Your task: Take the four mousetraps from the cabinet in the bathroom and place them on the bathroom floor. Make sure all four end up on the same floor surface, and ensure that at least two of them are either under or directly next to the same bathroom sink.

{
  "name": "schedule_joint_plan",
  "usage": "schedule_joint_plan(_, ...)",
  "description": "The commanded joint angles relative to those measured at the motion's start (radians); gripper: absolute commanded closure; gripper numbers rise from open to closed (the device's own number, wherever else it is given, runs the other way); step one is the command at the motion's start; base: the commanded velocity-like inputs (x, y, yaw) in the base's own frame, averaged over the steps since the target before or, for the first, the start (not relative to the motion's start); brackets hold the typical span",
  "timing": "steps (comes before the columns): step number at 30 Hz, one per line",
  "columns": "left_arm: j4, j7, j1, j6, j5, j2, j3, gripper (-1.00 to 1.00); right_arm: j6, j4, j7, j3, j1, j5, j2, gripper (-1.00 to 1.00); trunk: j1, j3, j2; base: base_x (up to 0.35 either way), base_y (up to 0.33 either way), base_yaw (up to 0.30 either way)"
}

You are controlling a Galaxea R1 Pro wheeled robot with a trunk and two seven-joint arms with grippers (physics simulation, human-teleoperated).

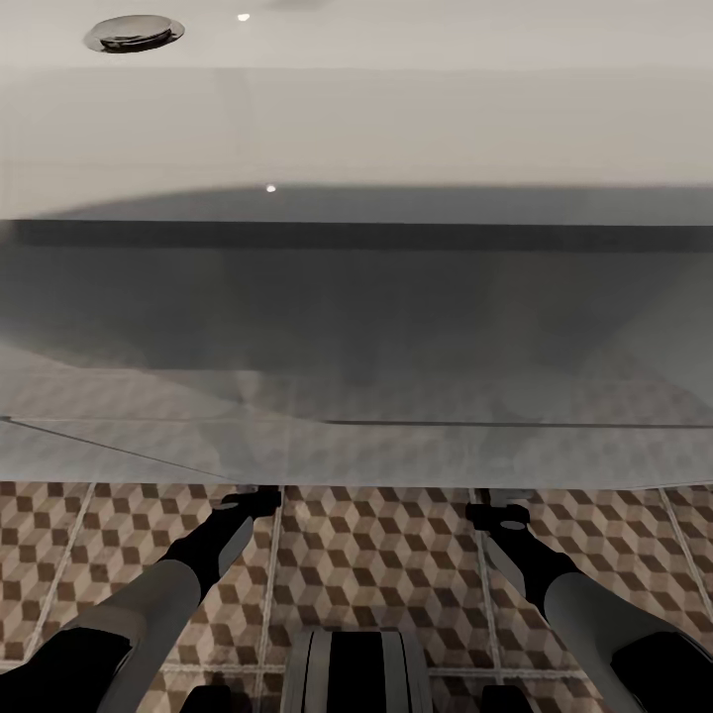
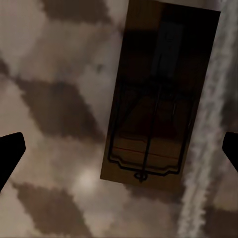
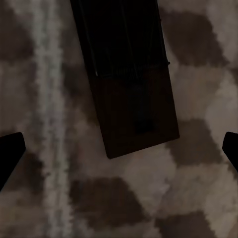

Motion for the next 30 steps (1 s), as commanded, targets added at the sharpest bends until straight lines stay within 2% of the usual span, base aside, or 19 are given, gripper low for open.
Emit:
schedule_joint_plan(1,-0.003,0.008,0.0,0.005,0.01,0.001,-0.009,-1.0,0.004,-0.002,-0.006,0.008,0.0,-0.007,-0.001,-1.0,0.0,-0.001,0.0,0.0,0.0,0.0)
schedule_joint_plan(14,-0.007,0.023,0.0,0.008,0.01,-0.001,-0.003,-1.0,0.004,-0.005,-0.006,0.01,0.0,-0.007,-0.001,-1.0,0.0,-0.001,0.0,-0.03,0.0,0.0)
schedule_joint_plan(30,-0.008,0.024,0.0,0.012,0.017,-0.002,0.004,-1.0,0.004,-0.012,-0.006,0.01,0.0,-0.007,-0.001,-1.0,0.0,-0.001,0.0,-0.296,0.0,0.0)
